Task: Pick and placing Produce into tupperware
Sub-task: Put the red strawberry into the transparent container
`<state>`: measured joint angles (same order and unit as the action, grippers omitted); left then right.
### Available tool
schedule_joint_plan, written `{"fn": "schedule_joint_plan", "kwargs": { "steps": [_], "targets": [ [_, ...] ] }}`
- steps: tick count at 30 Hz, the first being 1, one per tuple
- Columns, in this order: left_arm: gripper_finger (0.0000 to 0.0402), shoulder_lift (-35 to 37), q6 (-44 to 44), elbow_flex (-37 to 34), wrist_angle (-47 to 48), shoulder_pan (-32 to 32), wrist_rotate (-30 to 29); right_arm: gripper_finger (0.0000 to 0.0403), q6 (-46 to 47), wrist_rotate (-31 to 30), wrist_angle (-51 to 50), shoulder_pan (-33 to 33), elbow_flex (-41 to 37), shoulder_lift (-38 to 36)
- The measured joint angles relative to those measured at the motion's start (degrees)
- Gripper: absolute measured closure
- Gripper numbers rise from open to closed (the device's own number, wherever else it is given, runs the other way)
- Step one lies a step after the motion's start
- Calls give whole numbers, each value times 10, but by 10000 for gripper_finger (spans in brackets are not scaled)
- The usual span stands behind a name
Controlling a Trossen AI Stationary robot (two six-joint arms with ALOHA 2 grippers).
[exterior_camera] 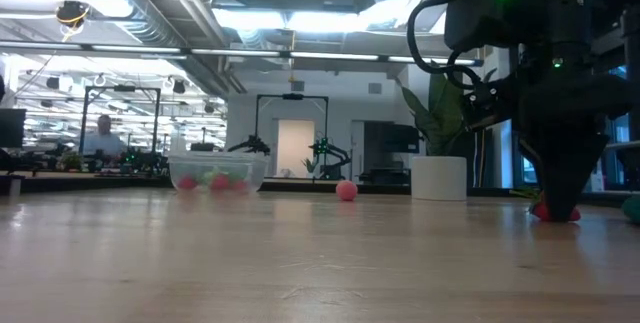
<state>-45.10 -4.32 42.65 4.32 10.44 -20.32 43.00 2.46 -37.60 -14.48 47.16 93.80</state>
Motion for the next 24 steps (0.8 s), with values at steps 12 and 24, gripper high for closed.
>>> {"fn": "schedule_joint_plan", "kwargs": {
  "steps": [12, 24],
  "targets": [
    [93, 0, 0, 0, 0, 0, 0, 248, -2, 3, 2, 0, -2, -9],
    [93, 0, 0, 0, 0, 0, 0, 250, -1, 8, 93, 41, -2, -123]
  ]
}}
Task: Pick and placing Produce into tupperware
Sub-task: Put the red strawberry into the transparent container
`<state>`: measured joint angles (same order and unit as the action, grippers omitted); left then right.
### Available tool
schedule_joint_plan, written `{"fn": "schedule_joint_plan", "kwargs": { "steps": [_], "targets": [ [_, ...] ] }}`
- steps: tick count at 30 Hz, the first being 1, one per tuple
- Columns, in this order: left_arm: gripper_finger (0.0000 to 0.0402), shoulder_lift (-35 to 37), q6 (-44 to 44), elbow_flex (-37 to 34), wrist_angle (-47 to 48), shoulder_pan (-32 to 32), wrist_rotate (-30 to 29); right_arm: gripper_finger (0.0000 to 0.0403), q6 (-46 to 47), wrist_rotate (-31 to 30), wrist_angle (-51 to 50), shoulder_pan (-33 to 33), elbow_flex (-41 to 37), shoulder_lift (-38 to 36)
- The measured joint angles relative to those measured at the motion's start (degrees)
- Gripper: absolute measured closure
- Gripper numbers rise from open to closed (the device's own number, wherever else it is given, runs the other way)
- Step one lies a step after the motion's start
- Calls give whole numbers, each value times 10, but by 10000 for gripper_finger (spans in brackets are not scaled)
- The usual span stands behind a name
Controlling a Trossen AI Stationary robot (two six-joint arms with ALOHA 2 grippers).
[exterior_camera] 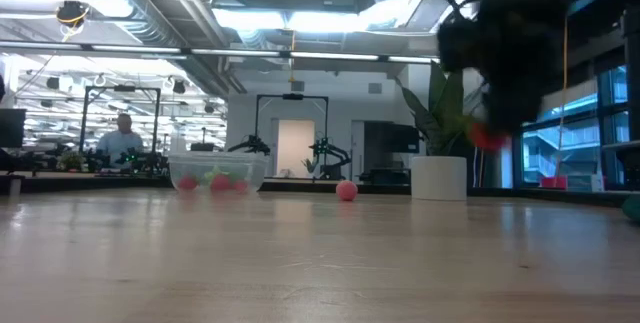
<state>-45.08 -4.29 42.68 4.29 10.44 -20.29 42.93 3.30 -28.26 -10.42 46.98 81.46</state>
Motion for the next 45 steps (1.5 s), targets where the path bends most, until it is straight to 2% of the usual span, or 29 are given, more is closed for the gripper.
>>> {"fn": "schedule_joint_plan", "kwargs": {
  "steps": [5, 10, 12, 15, 20, 28, 37, 45],
  "targets": [
    [93, 0, 0, 0, 0, 0, 0, 248, -19, -3, 129, 37, 0, -42],
    [93, 0, 0, 0, 0, 0, 0, 257, -72, -6, 308, 85, 2, -64],
    [93, 0, 0, 0, 0, 0, 0, 255, -99, -6, 342, 106, 19, -64],
    [93, 0, 0, 0, 0, 0, 0, 248, -150, -6, 323, 133, 81, -56],
    [93, 0, 4, 0, -1, 0, 0, 250, -242, -7, 216, 163, 223, -17],
    [93, 11, 4, 1, -6, 0, 0, 246, -313, -8, 59, 202, 412, 91],
    [93, 71, 19, 3, -6, 0, 0, 252, -359, 2, -22, 208, 531, 251],
    [93, 96, 19, 3, -4, 0, 0, 246, -359, 25, -44, 207, 574, 366]
  ]
}}
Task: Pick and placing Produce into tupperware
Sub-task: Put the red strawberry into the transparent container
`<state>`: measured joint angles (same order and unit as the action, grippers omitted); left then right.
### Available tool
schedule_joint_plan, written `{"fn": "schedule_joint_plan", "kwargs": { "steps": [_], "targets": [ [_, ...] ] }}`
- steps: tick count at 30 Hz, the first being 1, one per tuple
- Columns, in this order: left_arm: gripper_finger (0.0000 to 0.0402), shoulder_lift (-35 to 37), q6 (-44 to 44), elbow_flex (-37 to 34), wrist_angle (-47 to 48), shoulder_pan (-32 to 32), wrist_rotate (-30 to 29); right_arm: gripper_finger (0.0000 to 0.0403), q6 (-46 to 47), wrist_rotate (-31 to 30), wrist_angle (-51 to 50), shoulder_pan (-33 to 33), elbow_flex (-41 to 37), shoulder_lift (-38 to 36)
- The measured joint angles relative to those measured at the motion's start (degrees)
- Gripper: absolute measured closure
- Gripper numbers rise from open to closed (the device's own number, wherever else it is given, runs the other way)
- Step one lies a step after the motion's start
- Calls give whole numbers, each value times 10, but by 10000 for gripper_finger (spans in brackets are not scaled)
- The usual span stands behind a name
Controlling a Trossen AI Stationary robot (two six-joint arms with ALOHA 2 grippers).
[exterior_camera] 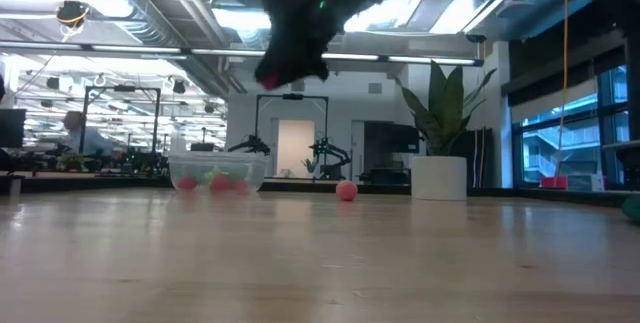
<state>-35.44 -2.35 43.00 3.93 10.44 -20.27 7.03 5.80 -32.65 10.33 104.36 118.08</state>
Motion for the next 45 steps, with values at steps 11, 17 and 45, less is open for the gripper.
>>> {"fn": "schedule_joint_plan", "kwargs": {
  "steps": [11, 17, 45],
  "targets": [
    [93, 0, 0, 0, 17, 0, 0, 246, 2, 18, 6, 0, 0, 107],
    [93, -1, 0, 0, 17, 0, 0, 245, 14, 18, 14, 0, 0, 138],
    [93, 0, -2, 0, 17, 0, 0, 244, 49, 18, 79, -4, 0, 155]
  ]
}}
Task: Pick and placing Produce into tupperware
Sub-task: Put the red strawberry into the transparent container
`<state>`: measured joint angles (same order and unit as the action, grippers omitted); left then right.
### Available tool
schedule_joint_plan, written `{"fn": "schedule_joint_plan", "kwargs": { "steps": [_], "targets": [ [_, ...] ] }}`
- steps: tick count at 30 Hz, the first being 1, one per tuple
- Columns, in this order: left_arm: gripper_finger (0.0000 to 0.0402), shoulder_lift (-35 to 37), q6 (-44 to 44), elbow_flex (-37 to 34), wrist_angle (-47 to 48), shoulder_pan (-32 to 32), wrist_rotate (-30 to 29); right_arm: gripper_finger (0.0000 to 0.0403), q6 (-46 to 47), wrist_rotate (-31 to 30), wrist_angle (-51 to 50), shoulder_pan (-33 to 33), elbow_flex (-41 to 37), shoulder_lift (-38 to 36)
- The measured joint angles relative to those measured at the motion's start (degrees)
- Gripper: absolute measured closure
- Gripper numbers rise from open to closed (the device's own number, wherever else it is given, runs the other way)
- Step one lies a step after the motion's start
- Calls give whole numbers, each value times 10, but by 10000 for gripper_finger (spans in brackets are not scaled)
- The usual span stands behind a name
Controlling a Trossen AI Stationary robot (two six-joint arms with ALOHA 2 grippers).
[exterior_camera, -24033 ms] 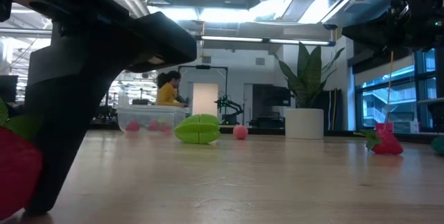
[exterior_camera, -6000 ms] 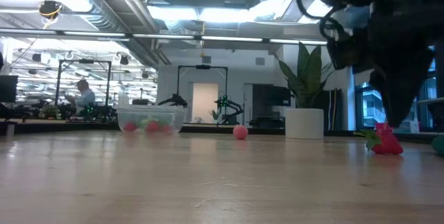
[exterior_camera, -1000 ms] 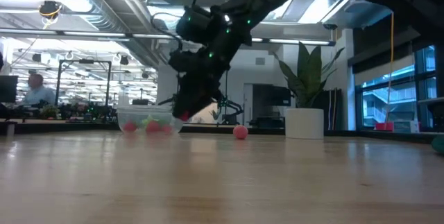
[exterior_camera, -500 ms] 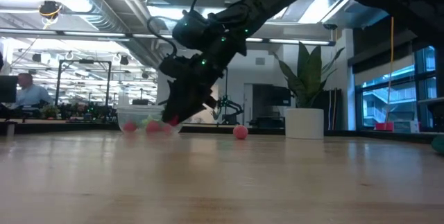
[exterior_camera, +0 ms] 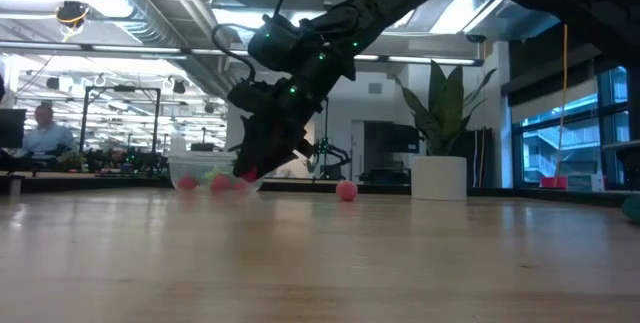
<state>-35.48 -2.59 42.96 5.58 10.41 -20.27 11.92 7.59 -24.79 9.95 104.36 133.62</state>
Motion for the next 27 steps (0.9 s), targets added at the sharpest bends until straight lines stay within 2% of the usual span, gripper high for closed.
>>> {"fn": "schedule_joint_plan", "kwargs": {
  "steps": [15, 27],
  "targets": [
    [93, 0, 0, 0, 0, 0, 0, 242, -2, 0, -12, 0, 0, -1],
    [93, 0, 0, 0, 0, 0, 0, 204, -4, 0, -12, 0, 0, -1]
  ]
}}
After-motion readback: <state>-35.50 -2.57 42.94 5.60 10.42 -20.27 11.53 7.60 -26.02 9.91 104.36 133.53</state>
